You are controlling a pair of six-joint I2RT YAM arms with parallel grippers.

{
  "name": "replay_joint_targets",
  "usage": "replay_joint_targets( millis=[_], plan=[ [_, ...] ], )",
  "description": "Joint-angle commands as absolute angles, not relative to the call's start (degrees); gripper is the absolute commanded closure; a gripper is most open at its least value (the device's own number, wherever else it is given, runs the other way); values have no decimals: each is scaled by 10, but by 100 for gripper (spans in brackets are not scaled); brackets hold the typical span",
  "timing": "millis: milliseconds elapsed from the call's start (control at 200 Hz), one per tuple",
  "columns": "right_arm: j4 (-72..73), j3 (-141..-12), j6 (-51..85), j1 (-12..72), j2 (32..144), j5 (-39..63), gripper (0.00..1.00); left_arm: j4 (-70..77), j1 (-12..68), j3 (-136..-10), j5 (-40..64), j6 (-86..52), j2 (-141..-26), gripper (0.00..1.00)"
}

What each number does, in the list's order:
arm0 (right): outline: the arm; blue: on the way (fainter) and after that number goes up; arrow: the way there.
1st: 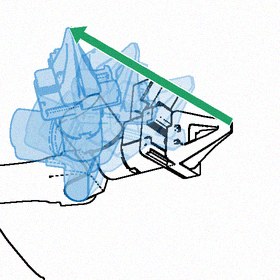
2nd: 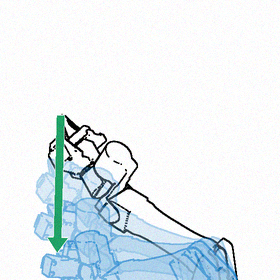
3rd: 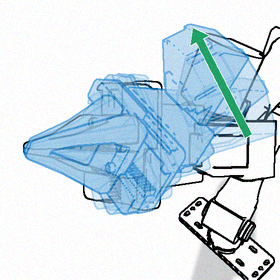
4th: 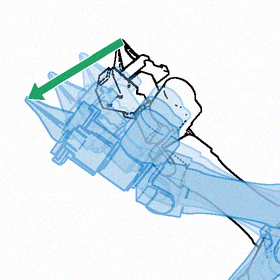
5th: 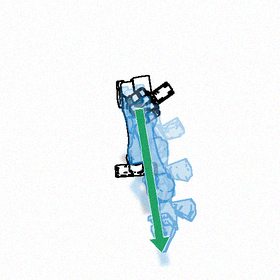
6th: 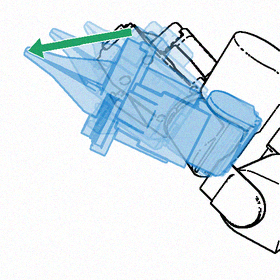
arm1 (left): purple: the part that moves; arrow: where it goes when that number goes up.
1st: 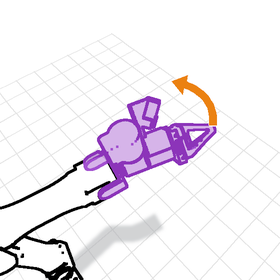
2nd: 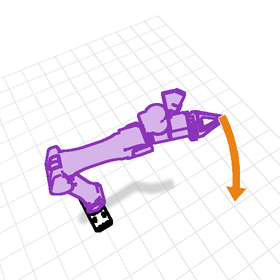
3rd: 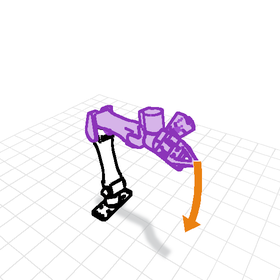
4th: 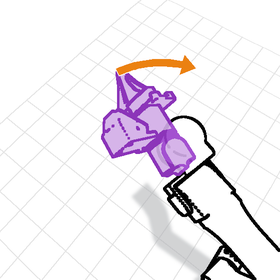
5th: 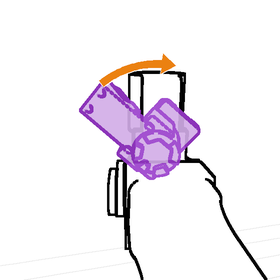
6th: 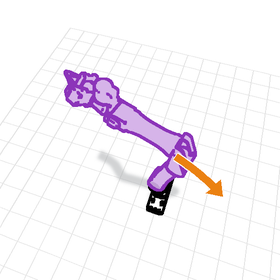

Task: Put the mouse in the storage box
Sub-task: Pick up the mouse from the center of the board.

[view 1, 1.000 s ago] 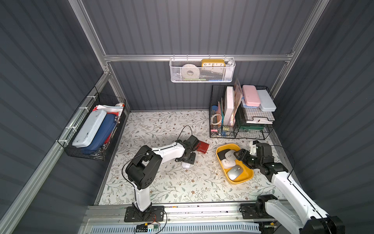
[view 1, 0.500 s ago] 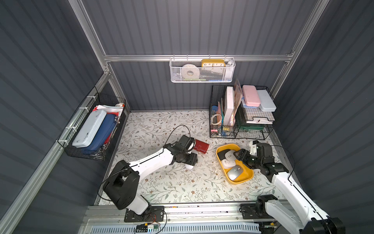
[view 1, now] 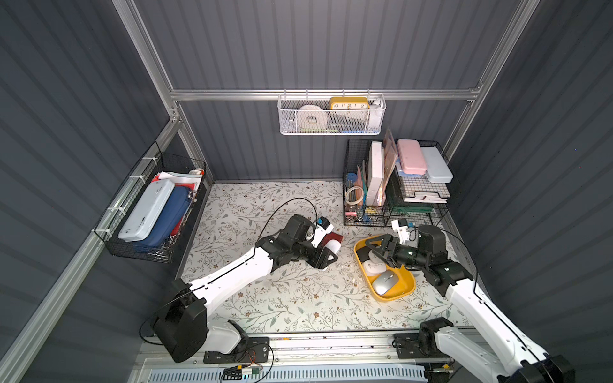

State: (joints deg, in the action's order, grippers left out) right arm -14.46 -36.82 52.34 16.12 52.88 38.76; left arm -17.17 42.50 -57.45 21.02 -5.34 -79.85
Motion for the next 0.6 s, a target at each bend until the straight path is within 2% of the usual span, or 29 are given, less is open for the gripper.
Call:
replay_joint_targets(
  millis=[0, 290, 595],
  plan=[
    [-129, -405, 537, 213, 544, 368, 26, -159, 426, -565, 241, -18, -779, 57],
    [-101, -432, 560, 298, 608, 329, 30, -161, 427, -546, 252, -18, -750, 58],
    [-78, -468, 573, 359, 682, 306, 40, -164, 427, -524, 253, -18, -719, 58]
  ],
)
